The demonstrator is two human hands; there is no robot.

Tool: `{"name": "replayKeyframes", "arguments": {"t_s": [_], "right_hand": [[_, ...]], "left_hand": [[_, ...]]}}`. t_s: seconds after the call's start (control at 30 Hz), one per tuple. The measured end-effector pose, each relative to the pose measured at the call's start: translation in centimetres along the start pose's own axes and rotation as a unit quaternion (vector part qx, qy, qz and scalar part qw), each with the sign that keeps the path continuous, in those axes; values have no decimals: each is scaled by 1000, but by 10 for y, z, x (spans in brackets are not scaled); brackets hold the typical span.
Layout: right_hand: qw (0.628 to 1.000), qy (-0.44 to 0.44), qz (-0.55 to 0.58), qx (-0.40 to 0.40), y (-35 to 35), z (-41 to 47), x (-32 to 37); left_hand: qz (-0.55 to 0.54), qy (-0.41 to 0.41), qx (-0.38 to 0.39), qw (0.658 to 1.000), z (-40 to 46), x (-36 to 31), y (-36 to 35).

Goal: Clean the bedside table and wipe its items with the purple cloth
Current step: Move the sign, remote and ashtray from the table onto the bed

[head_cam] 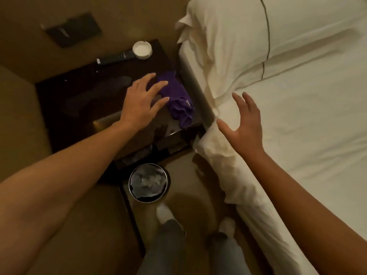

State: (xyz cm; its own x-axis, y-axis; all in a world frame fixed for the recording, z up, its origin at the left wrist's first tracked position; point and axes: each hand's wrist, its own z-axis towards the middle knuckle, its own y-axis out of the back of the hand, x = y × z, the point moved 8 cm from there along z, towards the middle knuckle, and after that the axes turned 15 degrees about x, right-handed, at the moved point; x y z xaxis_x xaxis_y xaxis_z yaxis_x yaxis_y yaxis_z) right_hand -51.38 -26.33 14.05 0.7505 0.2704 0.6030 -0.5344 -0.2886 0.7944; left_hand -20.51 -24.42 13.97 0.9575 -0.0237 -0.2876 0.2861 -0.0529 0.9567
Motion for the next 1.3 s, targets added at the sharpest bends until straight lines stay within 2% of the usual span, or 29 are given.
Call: {"name": "replayKeyframes", "arguments": {"t_s": [0.27,0.53,0.67,0.93,1.1,1.3], "right_hand": [[997,68,-2,48,-57,115,86],[983,96,-6,154,-132,265,128],[975,100,-26,199,-166,336,136],[954,99,-113,261,-211,437,139],[937,109,-148,297,-237,450,141],[929,109,-185,300,-261,474,148]], "left_hand": [[36,126,6,991,2,148,42],[68,162,23,984,61,229,37],[77,181,61,979,105,264,15],[86,191,93,973,170,305,-11],[85,188,127,970,186,312,-31],[86,178,150,969,212,321,-50]]}}
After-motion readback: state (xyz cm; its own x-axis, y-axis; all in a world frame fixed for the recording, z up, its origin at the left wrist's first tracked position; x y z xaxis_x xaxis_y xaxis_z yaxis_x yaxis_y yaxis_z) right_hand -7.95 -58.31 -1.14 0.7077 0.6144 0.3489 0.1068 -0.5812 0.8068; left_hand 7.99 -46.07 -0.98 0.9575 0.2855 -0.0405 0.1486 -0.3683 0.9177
